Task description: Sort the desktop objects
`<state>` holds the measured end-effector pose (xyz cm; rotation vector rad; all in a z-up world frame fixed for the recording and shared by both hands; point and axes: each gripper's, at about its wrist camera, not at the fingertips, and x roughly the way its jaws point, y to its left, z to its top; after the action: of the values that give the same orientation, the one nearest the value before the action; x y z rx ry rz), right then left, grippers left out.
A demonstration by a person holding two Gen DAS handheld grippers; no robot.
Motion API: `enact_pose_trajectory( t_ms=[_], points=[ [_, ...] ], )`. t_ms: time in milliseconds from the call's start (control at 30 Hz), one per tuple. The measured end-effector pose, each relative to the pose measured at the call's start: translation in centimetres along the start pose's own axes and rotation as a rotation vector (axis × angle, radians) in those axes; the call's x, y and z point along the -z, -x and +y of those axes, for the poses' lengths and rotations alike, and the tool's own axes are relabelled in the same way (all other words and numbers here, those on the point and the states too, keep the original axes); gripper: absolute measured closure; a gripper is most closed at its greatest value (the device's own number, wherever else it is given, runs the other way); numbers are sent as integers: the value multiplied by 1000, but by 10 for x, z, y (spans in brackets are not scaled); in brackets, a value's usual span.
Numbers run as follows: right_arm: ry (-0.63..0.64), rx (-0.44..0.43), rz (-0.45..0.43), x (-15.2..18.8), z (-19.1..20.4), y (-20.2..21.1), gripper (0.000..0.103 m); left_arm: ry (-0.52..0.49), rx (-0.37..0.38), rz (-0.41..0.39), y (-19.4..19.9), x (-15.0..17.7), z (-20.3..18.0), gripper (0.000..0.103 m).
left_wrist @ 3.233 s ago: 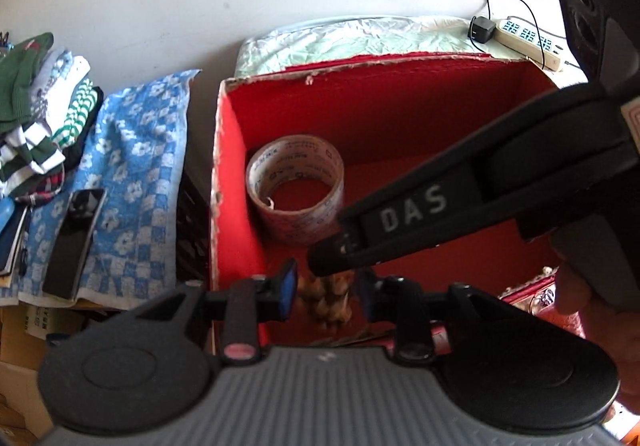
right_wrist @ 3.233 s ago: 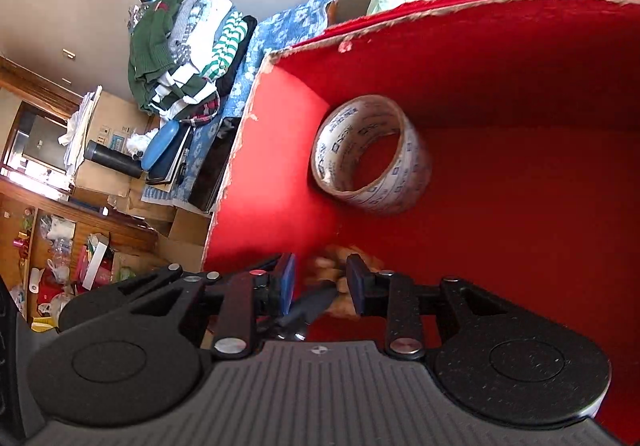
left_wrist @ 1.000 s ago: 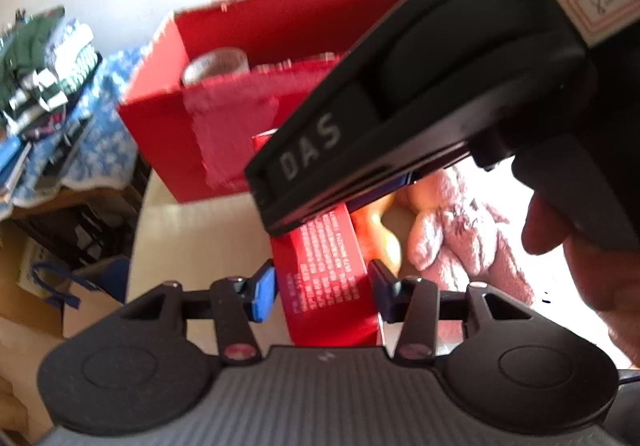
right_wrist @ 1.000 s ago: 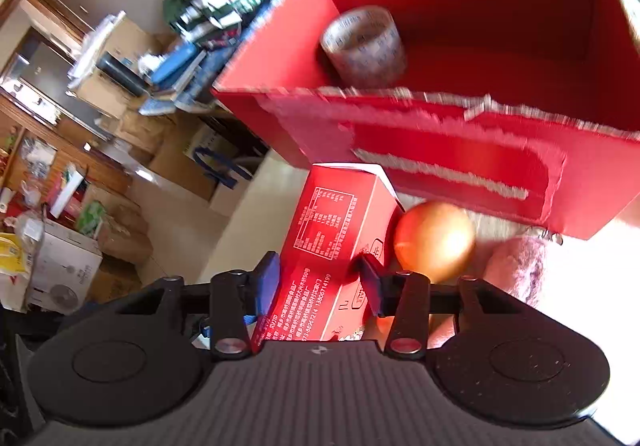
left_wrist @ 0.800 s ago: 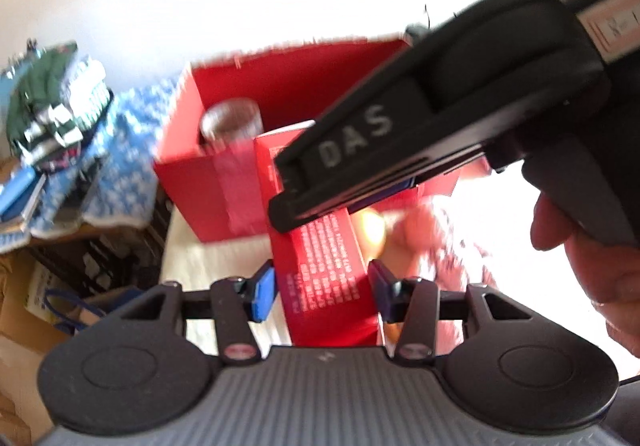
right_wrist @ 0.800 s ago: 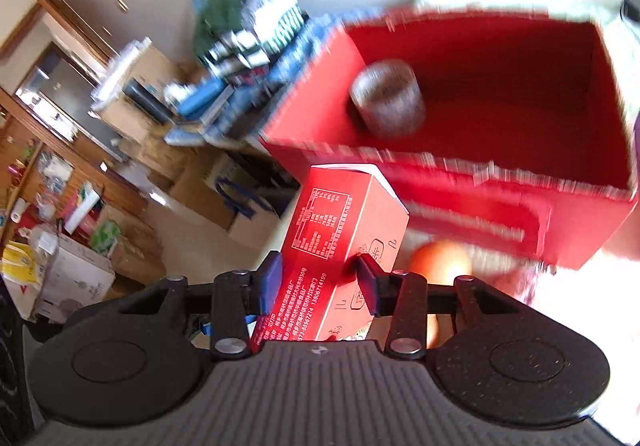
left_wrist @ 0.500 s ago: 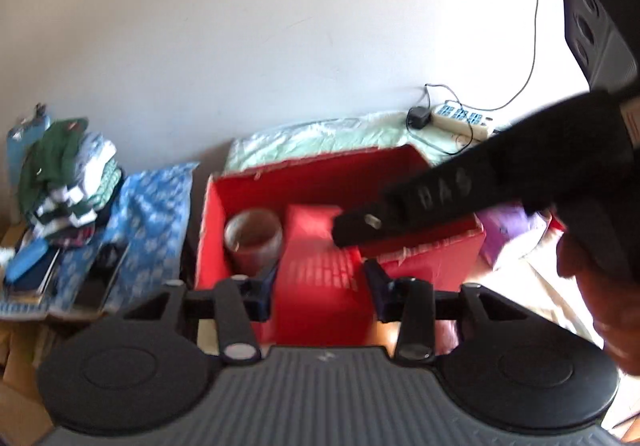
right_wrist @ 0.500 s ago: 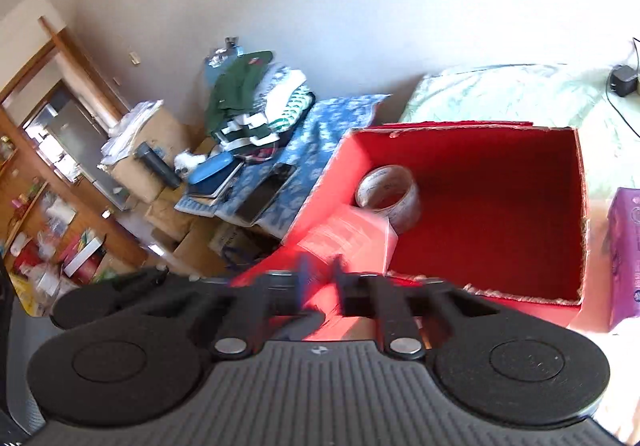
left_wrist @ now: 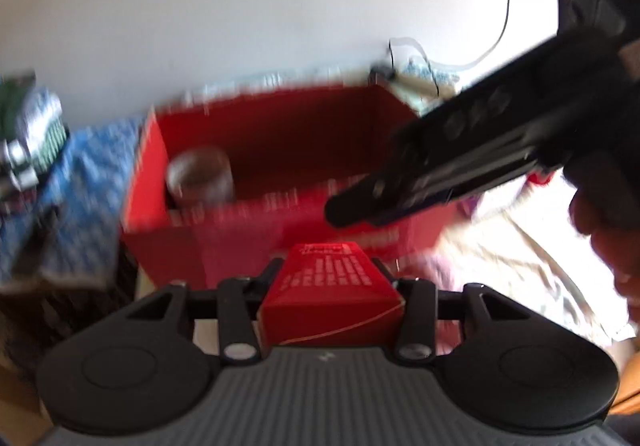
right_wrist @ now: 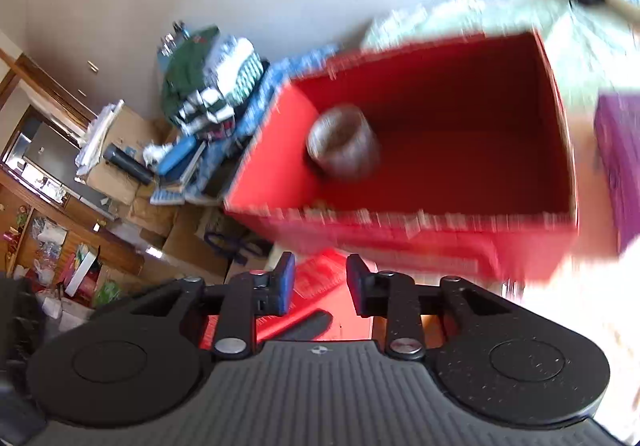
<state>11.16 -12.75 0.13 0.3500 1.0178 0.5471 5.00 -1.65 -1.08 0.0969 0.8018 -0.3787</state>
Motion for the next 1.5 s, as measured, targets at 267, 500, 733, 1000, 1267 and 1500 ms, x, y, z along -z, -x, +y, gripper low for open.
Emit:
enact_pose_trajectory(
  t_ms=[267,500,733,1000,1267,1500],
  points=[
    [-71,24,148,27,-5,-16,59,3,26,86,-17,37,8,52],
    [-55,27,245,31,17,-34,52,-25,64,207,-8,70,0,42],
    [-68,36,342,42,23,-62,24,-85,24,223,-7,84,-15,56],
    [-9,52,299,38,31,-47,28,-124,-30,182,5,65,-26,58],
    [92,-8,30,-16,59,32,28,-250,-132,-25,50,-19,-33,57],
    [196,110,-224,-92,56,56,32,-277,-116,-150,9,-118,-18,54]
  ],
)
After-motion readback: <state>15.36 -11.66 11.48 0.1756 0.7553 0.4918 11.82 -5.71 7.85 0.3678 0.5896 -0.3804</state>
